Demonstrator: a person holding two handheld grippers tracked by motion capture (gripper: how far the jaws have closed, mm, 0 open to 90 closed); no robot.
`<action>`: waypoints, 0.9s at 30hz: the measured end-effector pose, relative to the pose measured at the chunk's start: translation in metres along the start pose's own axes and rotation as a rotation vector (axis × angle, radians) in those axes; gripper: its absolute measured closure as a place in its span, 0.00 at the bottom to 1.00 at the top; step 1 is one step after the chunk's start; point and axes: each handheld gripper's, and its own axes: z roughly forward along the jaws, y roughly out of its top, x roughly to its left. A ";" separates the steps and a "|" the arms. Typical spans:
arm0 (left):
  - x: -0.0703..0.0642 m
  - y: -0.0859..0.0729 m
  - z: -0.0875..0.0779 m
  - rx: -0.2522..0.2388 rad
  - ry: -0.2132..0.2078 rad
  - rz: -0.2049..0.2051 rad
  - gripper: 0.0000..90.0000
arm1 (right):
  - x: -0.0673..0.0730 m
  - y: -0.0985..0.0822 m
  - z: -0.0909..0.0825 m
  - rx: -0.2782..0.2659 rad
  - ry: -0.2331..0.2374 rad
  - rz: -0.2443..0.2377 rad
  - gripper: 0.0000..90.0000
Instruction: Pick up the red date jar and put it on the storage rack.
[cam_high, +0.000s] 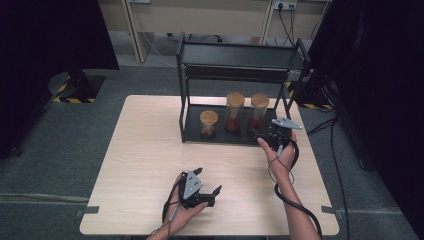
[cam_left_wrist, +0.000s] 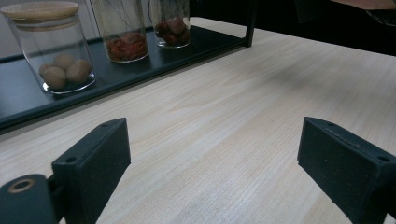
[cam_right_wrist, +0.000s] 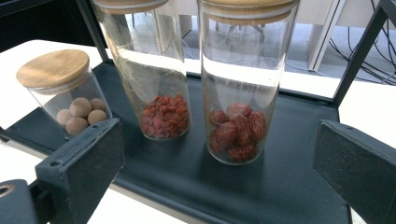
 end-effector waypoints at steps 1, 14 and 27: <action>0.000 0.000 0.000 0.000 0.000 0.000 0.10 | 0.000 -0.001 -0.001 0.000 0.002 0.000 0.03; 0.000 0.000 0.000 0.000 0.000 0.002 0.10 | 0.000 -0.012 -0.010 0.001 0.012 0.004 0.03; 0.000 0.000 0.000 0.000 0.001 0.002 0.10 | 0.002 -0.019 -0.019 0.001 0.018 -0.002 0.03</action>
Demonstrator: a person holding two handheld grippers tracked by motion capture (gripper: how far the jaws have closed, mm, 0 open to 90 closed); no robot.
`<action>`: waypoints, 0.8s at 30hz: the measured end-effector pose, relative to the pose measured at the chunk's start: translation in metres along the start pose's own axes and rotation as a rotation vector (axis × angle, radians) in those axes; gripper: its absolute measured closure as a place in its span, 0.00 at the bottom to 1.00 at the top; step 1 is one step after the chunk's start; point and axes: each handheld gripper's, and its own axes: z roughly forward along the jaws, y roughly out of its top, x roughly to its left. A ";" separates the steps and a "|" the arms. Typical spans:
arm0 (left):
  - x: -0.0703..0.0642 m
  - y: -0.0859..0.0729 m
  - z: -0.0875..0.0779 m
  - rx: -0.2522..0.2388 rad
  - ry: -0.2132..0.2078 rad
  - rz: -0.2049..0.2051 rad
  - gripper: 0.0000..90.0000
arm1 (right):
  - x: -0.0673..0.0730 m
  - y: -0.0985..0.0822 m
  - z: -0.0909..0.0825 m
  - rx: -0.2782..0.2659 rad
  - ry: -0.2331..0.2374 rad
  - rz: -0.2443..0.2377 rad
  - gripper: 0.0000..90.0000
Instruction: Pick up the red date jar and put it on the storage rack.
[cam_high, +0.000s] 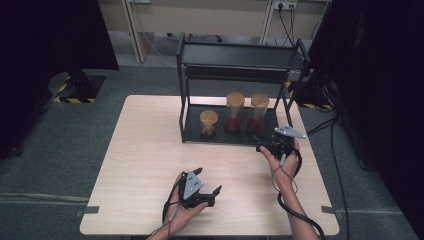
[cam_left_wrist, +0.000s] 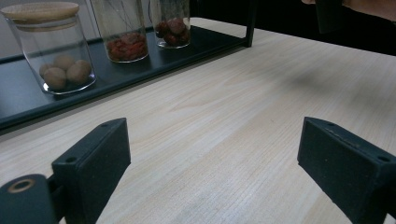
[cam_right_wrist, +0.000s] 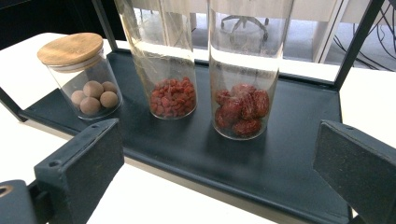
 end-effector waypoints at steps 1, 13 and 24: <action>0.000 0.000 0.000 0.000 0.000 0.000 0.10 | 0.000 0.000 -0.001 0.002 0.001 -0.002 0.03; 0.000 0.000 0.000 -0.001 0.001 0.000 0.10 | 0.004 -0.010 -0.010 0.005 0.010 -0.008 0.03; 0.000 0.000 0.000 0.001 0.001 -0.001 0.10 | 0.005 -0.018 -0.017 0.012 0.016 -0.017 0.03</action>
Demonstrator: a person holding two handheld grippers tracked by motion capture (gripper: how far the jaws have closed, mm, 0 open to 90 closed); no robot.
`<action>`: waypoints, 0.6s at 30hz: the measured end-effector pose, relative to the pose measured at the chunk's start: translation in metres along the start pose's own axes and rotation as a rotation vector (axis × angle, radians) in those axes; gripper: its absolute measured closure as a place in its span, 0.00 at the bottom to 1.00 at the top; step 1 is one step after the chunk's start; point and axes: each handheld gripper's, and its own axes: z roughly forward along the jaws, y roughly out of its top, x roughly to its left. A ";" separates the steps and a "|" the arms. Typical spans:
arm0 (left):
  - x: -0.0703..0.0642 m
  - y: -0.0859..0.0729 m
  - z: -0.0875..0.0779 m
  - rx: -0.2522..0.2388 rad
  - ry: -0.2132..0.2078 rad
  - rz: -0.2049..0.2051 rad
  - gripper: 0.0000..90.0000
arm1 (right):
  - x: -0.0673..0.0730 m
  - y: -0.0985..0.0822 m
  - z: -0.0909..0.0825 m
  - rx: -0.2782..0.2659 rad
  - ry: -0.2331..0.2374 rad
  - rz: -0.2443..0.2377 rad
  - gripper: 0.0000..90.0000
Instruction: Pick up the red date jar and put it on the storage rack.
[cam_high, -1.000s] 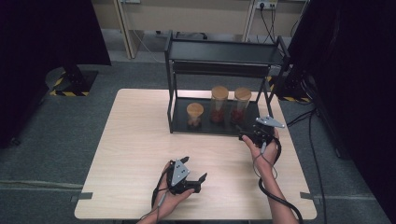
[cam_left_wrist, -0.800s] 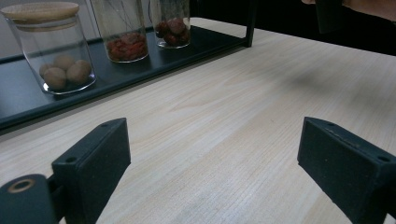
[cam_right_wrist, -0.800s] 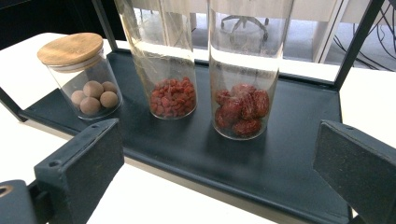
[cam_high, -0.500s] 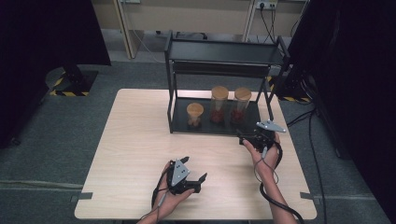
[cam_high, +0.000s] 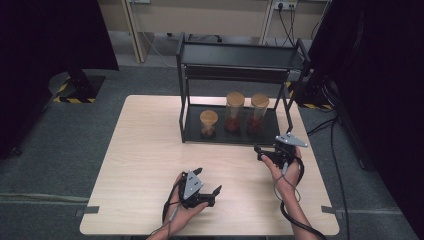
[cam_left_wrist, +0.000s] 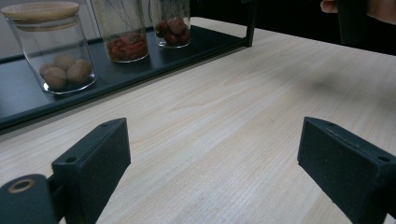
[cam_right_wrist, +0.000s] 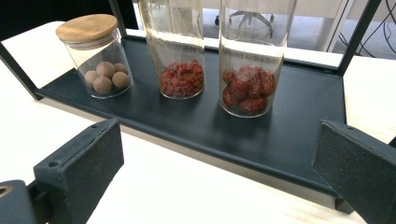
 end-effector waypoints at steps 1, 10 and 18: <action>0.000 0.000 0.000 0.000 0.000 0.000 0.10 | 0.000 -0.001 -0.001 0.002 0.000 0.000 0.03; 0.000 0.000 0.000 0.000 0.000 0.000 0.10 | 0.000 -0.007 -0.007 0.007 -0.002 -0.004 0.03; 0.000 0.000 0.000 0.000 0.001 0.001 0.10 | 0.000 -0.012 -0.012 0.007 -0.003 -0.002 0.03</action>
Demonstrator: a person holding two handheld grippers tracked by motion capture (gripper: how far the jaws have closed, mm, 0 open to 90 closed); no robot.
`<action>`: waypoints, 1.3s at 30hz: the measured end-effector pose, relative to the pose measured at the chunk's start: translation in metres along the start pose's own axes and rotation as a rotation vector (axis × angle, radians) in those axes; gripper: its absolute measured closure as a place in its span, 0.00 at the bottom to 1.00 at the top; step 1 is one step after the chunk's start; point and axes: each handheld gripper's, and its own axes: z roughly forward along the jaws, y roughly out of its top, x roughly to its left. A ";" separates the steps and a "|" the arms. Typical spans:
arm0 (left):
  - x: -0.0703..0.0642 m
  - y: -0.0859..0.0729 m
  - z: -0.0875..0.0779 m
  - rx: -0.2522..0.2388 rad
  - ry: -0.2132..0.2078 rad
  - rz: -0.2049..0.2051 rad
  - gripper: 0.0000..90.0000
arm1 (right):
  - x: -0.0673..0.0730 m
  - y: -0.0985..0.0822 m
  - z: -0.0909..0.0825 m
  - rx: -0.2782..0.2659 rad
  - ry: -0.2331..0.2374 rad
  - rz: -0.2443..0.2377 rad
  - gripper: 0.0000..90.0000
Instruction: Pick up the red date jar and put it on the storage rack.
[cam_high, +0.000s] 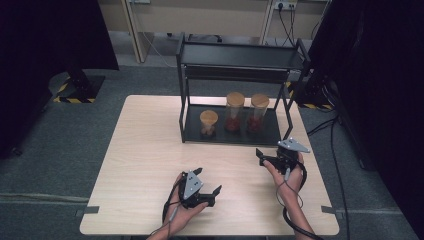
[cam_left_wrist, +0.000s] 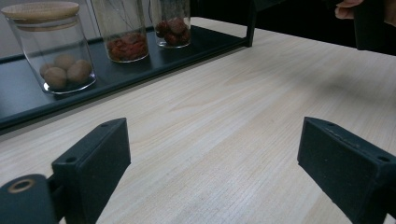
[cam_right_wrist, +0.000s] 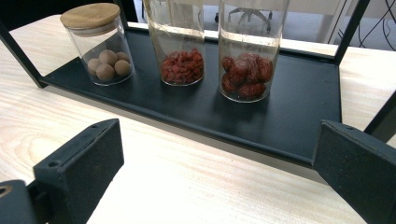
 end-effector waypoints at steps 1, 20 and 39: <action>0.000 0.000 0.000 0.000 0.000 0.000 0.10 | 0.000 0.000 -0.001 -0.001 0.000 0.000 0.03; 0.000 0.000 0.000 0.000 0.001 0.001 0.10 | -0.003 -0.018 -0.016 0.009 -0.009 0.004 0.03; 0.000 0.000 0.000 0.000 0.002 0.000 0.10 | -0.006 -0.037 -0.030 0.026 -0.019 0.011 0.03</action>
